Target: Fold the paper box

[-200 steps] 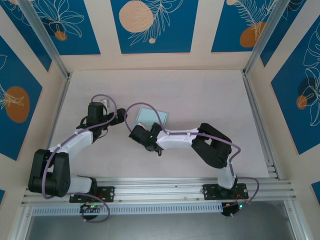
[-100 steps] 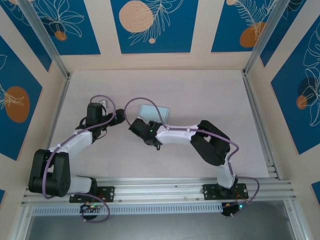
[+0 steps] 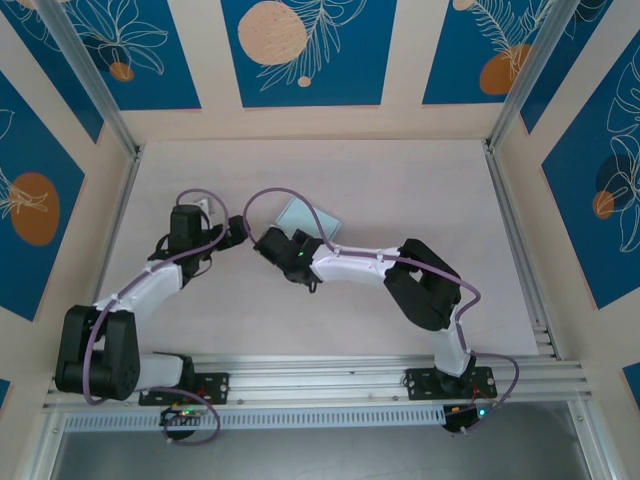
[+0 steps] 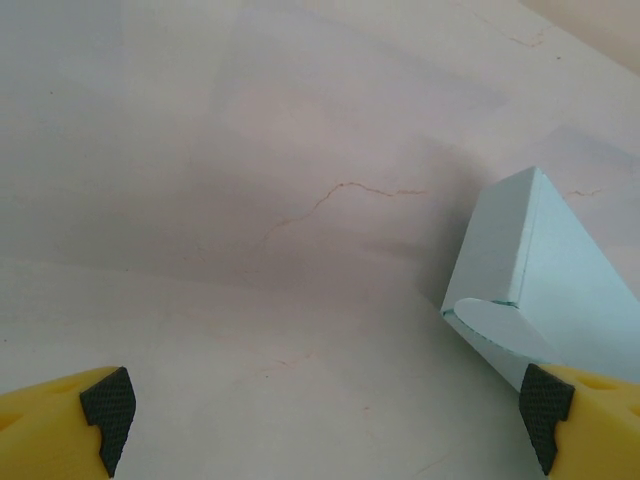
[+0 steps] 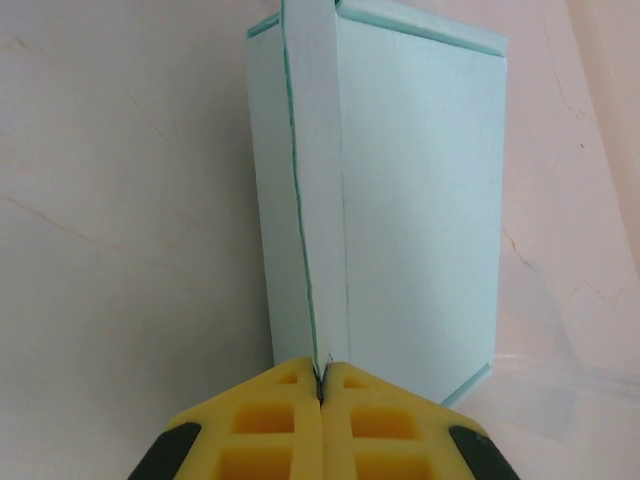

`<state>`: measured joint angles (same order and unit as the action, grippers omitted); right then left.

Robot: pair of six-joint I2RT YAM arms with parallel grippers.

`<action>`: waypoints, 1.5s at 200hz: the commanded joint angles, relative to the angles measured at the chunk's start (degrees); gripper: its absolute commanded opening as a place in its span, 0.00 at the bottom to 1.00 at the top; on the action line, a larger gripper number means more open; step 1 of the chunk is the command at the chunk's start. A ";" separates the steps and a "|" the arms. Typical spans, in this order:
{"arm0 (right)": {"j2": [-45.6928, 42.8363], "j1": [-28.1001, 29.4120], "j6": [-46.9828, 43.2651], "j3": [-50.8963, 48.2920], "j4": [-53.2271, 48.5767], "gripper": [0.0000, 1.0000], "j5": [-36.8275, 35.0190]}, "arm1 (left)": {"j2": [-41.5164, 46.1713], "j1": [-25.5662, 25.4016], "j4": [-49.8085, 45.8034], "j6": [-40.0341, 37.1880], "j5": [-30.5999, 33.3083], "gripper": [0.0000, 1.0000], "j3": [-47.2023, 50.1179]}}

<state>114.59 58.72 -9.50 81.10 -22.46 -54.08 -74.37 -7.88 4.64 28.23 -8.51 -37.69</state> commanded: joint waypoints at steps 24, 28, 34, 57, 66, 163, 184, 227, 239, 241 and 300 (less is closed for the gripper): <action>-4.78 0.04 3.53 6.90 -11.19 0.00 6.20 | 3.86 1.19 -1.24 1.04 -0.35 1.00 0.85; -5.09 0.00 4.01 7.52 -12.56 0.00 7.20 | 4.30 1.15 -1.38 1.04 -0.47 1.00 0.83; -5.88 -0.14 4.77 8.56 -14.59 0.00 8.60 | 4.97 1.16 -1.71 1.10 -0.58 1.00 0.83; -8.06 -1.52 7.30 12.67 -22.73 0.00 15.67 | 8.78 1.20 -2.97 1.04 -0.30 1.00 1.04; -8.73 -2.40 8.07 14.33 -25.91 0.00 19.05 | 10.48 1.15 -3.46 0.89 -0.19 1.00 1.11; -5.14 -20.64 9.33 21.27 -35.26 0.00 51.75 | 15.59 1.08 -1.74 2.35 -5.40 0.99 3.23; -0.84 -23.35 7.93 25.28 -37.20 0.00 54.03 | 13.46 1.05 0.89 2.58 -7.39 0.99 3.54; 3.89 -27.09 6.46 30.38 -38.34 0.00 55.54 | 6.10 1.09 7.26 0.51 -10.82 1.00 2.07; 4.71 -27.71 6.47 31.36 -38.54 0.00 55.77 | 3.07 1.03 10.53 -0.12 -12.52 1.00 1.58; 4.87 -27.76 6.54 31.50 -38.60 0.00 55.89 | 2.58 1.05 11.10 -0.24 -12.76 1.00 1.46; 4.61 -26.75 6.90 32.28 -37.85 0.14 57.30 | -11.91 0.43 16.00 -7.00 -24.57 1.00 -8.87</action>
<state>119.00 30.68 -1.98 111.50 -59.40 0.75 -83.20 -7.51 16.36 26.79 -25.28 -40.84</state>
